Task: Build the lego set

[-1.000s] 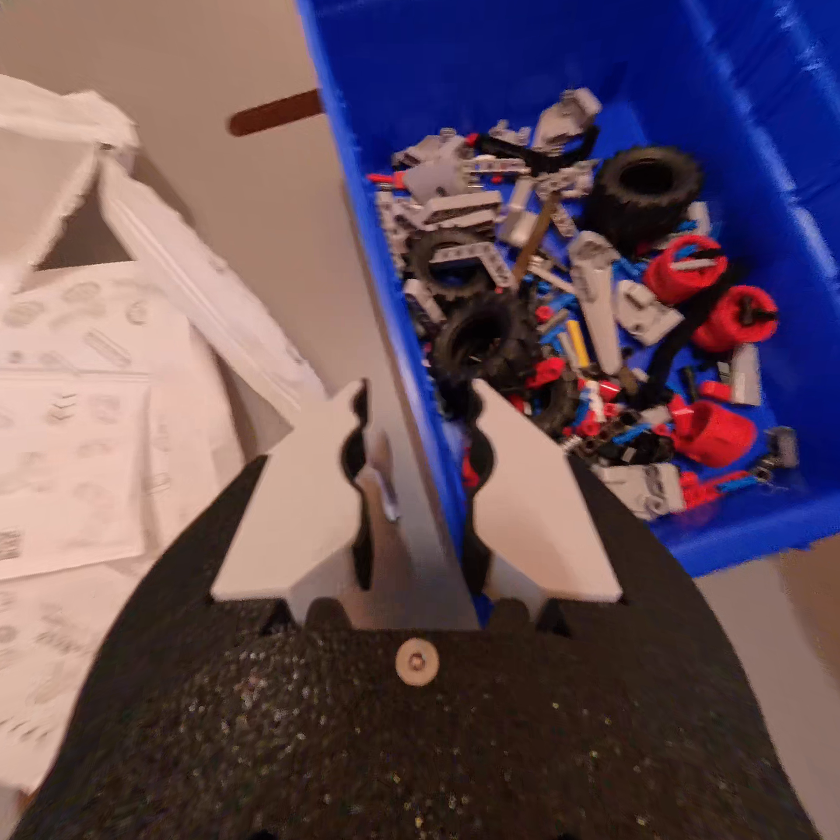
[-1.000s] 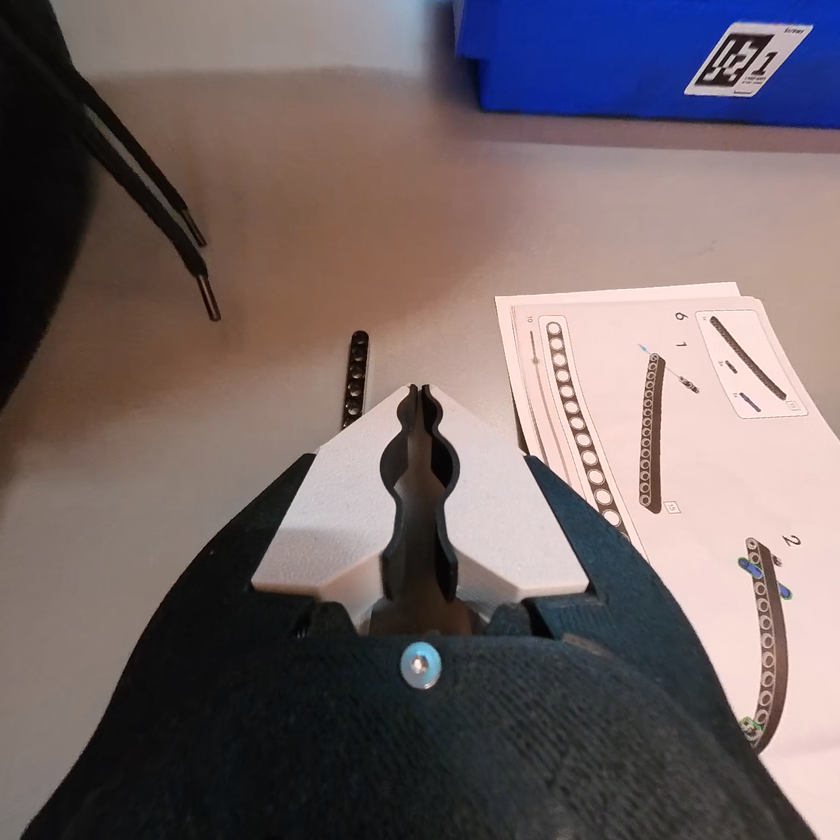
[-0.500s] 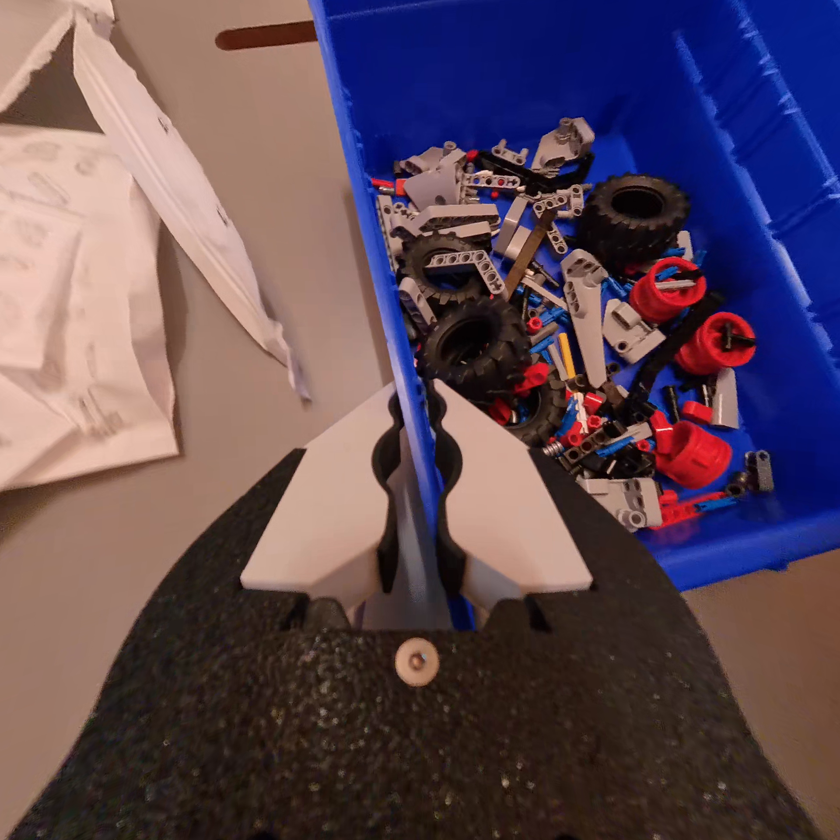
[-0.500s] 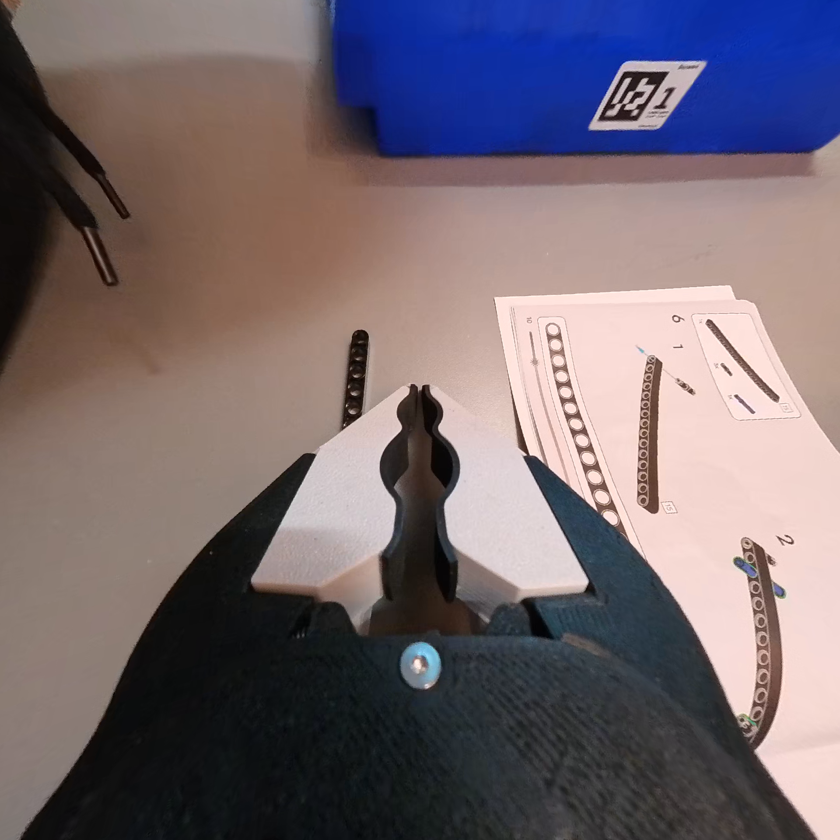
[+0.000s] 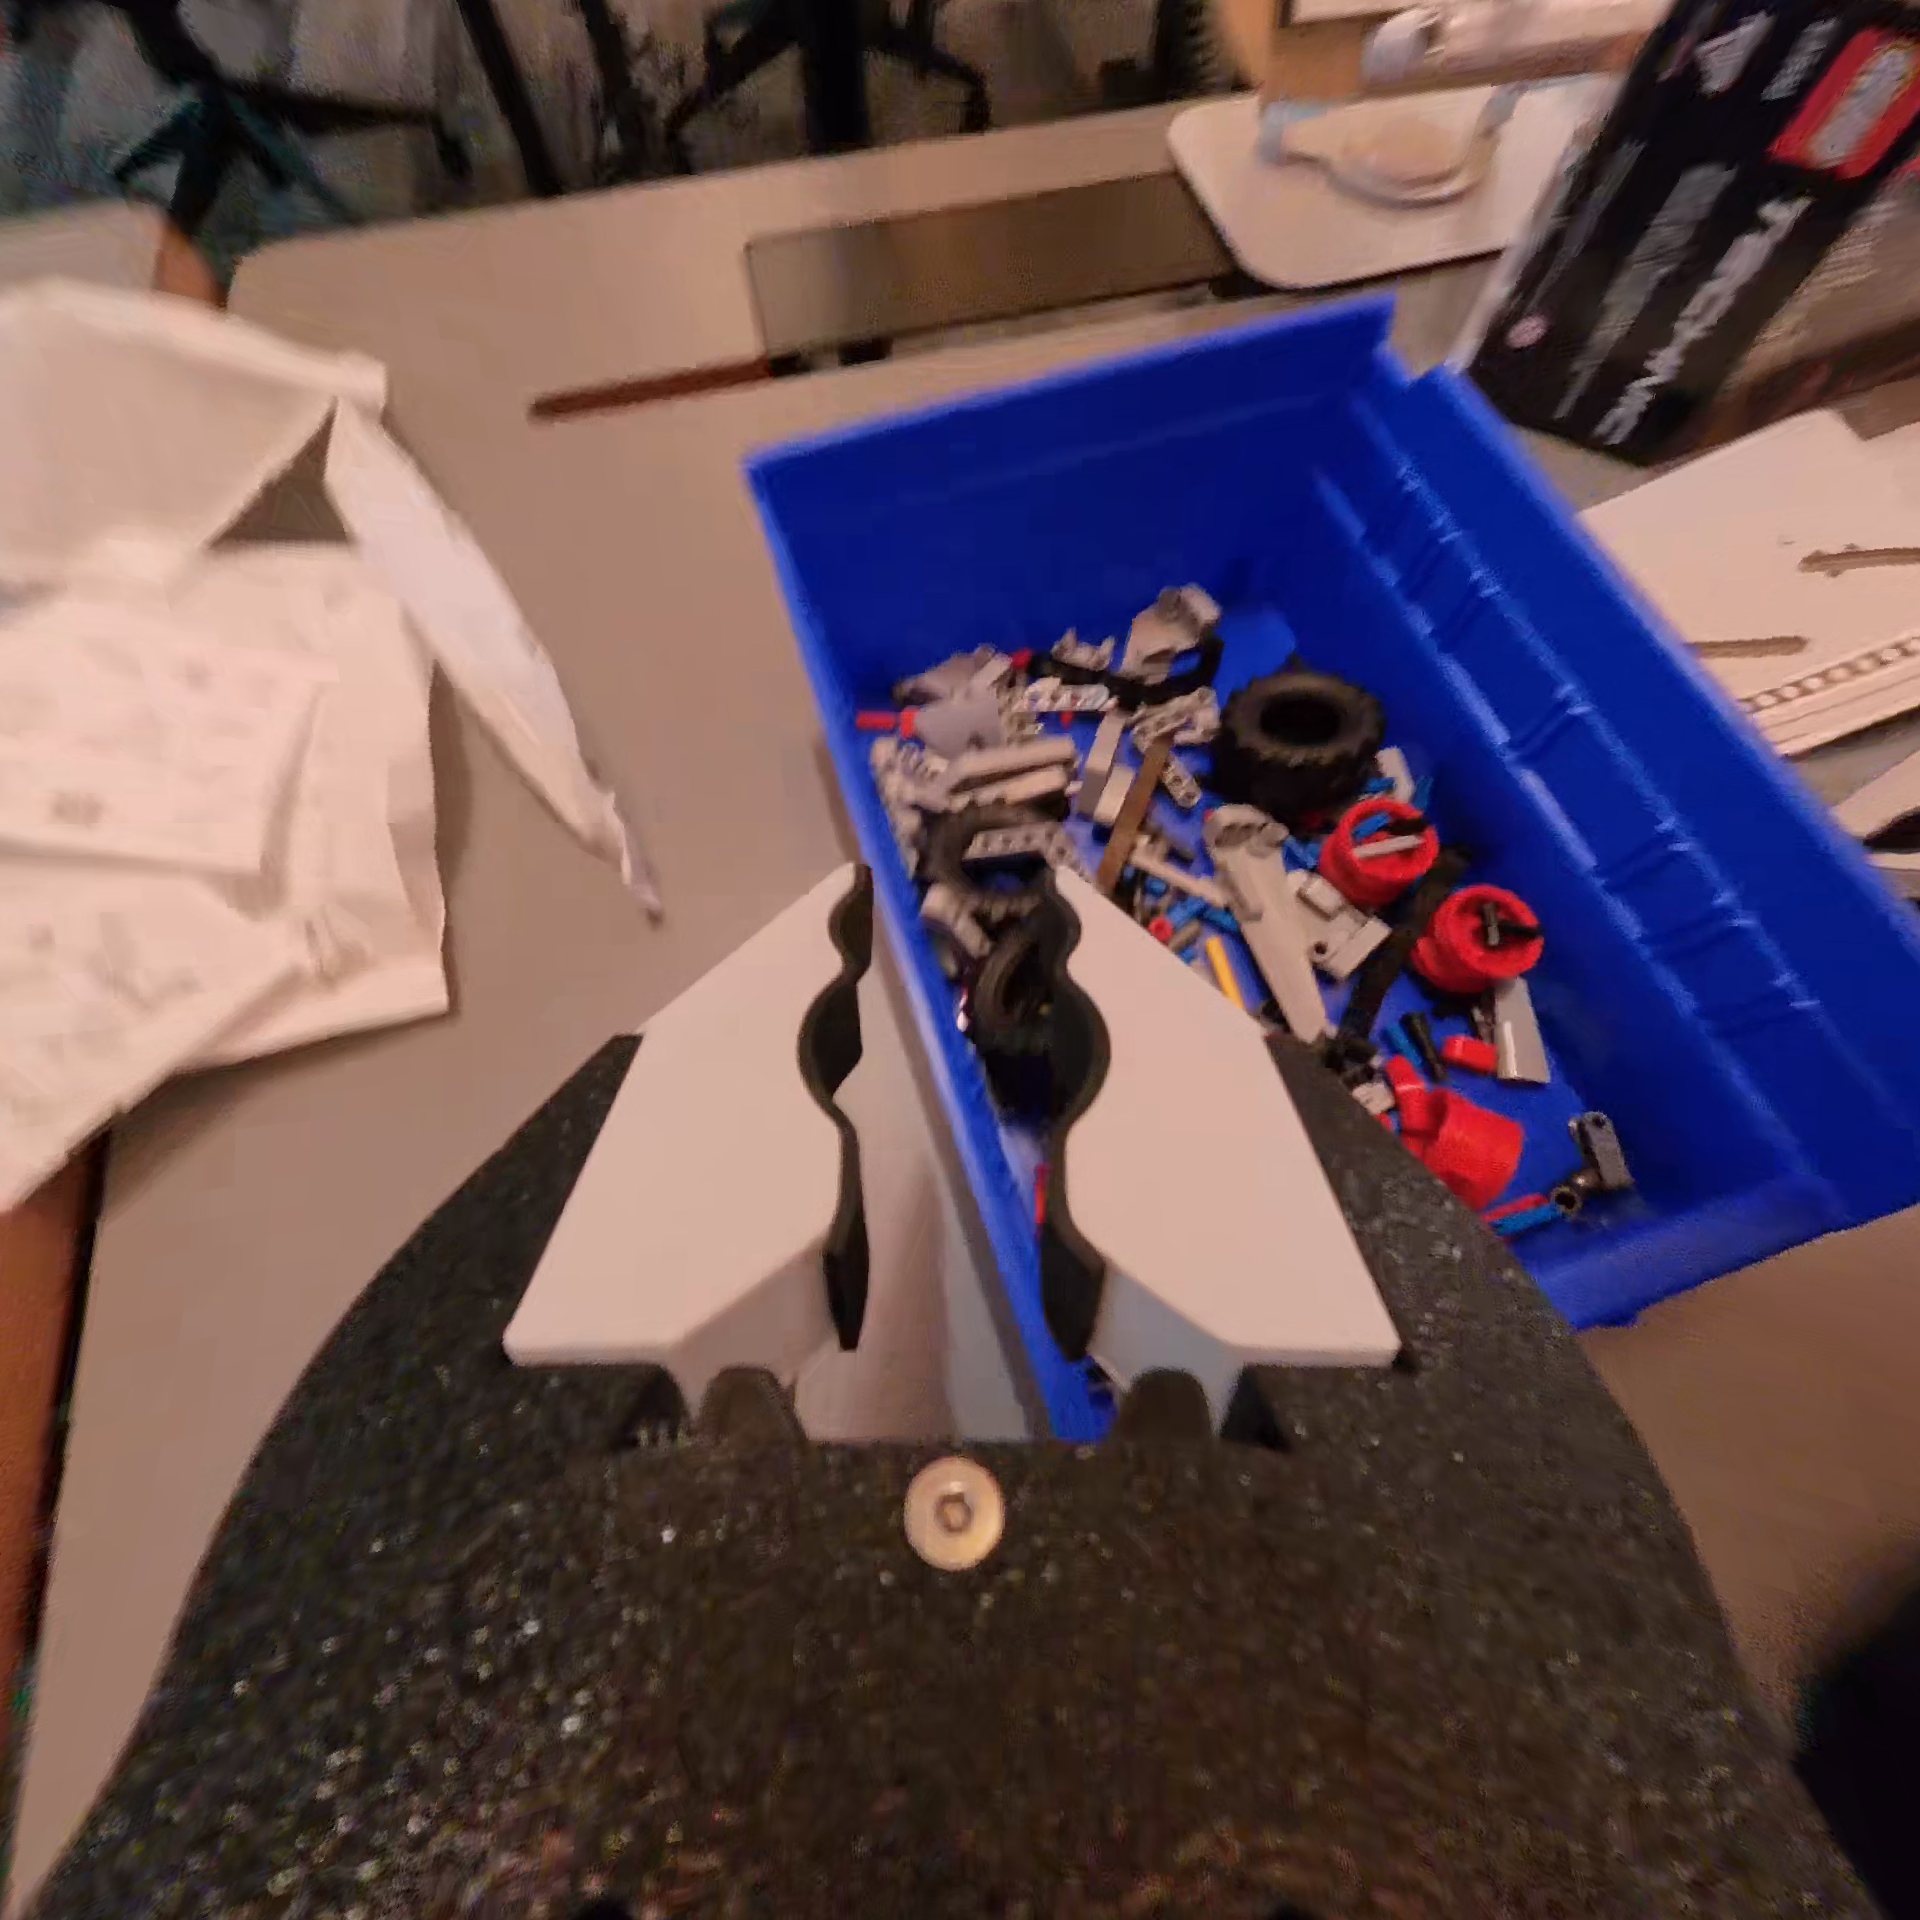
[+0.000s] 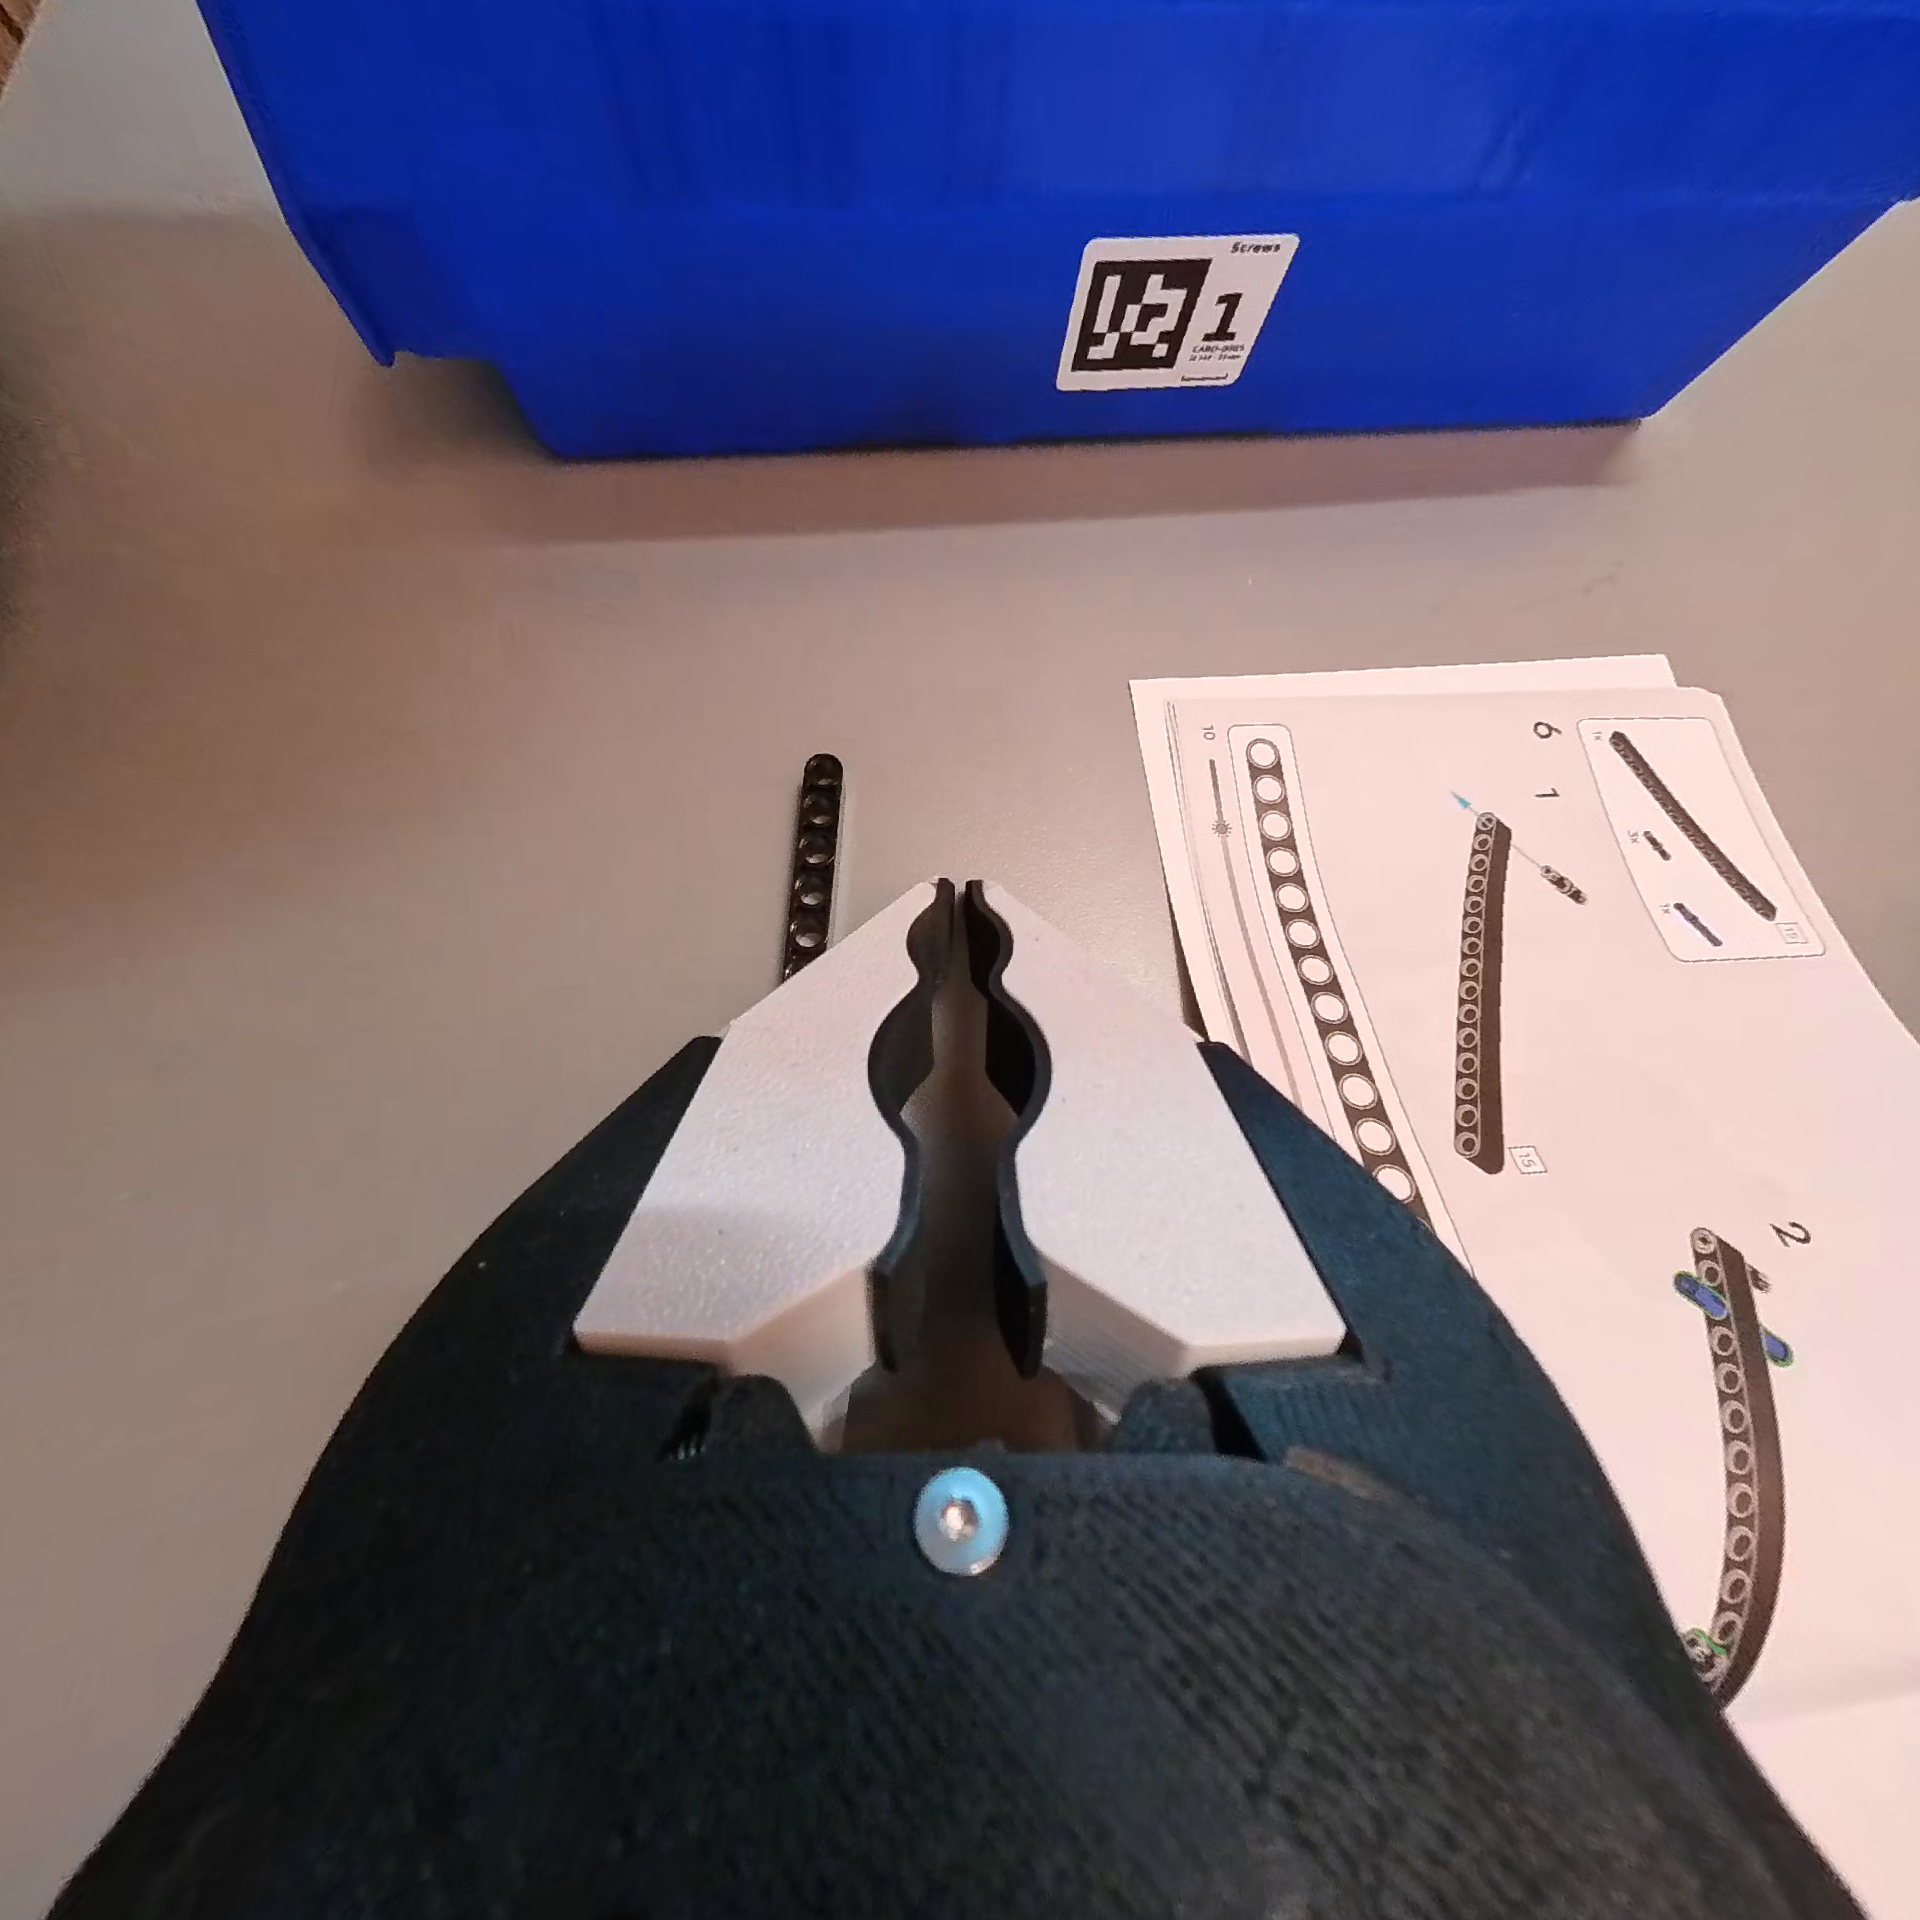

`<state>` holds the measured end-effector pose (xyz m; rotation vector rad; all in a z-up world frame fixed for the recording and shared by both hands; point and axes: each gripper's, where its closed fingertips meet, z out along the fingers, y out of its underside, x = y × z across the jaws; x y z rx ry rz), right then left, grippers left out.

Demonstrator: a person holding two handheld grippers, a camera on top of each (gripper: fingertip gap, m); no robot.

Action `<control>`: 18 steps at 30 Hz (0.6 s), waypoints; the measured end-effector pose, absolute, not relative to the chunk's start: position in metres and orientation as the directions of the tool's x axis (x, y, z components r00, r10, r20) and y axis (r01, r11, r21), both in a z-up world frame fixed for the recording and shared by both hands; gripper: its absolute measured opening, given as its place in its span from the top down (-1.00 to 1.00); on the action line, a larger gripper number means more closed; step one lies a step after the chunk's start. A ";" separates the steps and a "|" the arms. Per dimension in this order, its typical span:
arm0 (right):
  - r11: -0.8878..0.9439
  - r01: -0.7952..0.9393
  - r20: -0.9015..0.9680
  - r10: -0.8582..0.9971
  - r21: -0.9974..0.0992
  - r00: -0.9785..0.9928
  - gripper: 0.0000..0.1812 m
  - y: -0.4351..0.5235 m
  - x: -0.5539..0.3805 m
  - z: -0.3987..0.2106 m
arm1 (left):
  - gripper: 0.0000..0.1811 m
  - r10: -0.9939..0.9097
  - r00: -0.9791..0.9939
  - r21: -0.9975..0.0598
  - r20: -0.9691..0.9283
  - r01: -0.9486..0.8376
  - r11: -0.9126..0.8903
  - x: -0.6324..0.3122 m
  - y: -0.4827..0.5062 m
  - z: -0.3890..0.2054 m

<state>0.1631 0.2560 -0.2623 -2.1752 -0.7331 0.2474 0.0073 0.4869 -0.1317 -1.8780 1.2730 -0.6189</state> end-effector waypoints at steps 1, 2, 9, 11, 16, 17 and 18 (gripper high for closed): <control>-0.504 0.421 0.066 0.580 -0.754 0.812 1.00 0.256 0.163 -0.262 | 0.70 -0.945 0.324 -0.811 -0.030 -0.560 -0.166 0.022 0.481 -0.124; -0.504 0.422 0.067 0.580 -0.754 0.812 1.00 0.256 0.163 -0.262 | 0.71 -0.968 0.249 -0.807 -0.019 -0.576 -0.132 0.039 0.473 -0.120; -0.495 0.434 0.087 0.579 -0.753 0.811 1.00 0.256 0.163 -0.262 | 0.71 -0.928 -0.372 -0.657 -0.003 -0.699 0.282 0.161 0.423 -0.162; -0.494 0.436 0.090 0.579 -0.752 0.810 1.00 0.256 0.164 -0.262 | 0.68 -0.877 -0.472 -0.510 -0.095 -0.733 0.450 0.173 0.435 -0.195; -0.487 0.446 0.106 0.578 -0.751 0.809 1.00 0.255 0.164 -0.262 | 0.62 -0.826 -0.558 -0.441 -0.077 -0.724 0.530 0.195 0.429 -0.238; -0.484 0.449 0.111 0.578 -0.751 0.809 1.00 0.255 0.164 -0.262 | 0.66 -0.819 -0.569 -0.433 -0.073 -0.721 0.540 0.195 0.427 -0.243; -0.482 0.452 0.116 0.578 -0.751 0.808 1.00 0.255 0.164 -0.262 | 0.65 -0.811 -0.577 -0.414 -0.095 -0.718 0.560 0.196 0.430 -0.248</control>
